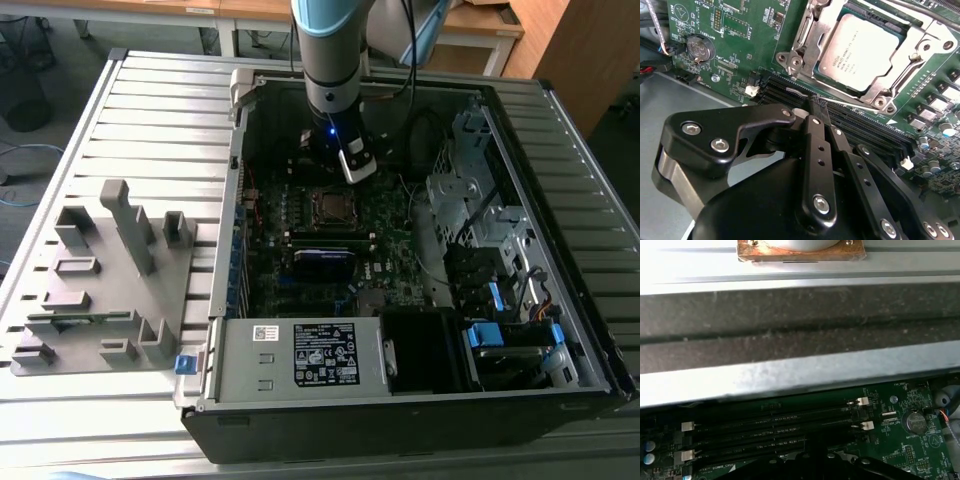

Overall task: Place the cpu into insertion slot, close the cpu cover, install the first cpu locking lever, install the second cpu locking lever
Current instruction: 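Install the first cpu locking lever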

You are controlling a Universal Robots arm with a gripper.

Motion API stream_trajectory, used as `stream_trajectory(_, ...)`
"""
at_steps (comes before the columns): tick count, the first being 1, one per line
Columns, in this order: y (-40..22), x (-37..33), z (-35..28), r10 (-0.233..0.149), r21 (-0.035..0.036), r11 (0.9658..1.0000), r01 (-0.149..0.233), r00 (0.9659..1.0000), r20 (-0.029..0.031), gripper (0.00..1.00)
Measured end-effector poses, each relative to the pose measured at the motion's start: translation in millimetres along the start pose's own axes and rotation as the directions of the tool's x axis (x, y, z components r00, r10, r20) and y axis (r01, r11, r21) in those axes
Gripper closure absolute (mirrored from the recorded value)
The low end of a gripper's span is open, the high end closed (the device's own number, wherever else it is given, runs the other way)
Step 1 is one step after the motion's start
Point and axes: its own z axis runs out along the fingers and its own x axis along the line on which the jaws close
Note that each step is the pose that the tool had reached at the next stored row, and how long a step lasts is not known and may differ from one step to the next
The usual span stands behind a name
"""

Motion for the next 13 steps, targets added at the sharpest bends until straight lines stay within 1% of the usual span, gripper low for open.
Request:
stream_trajectory(6,-1.3,1.8,2.9,-0.002,-0.0006,1.0,0.002,1.0,0.0041,0.89)
stream_trajectory(13,-4.7,1.6,3.9,-0.002,-0.0034,1.0,0.002,1.0,0.0087,0.89)
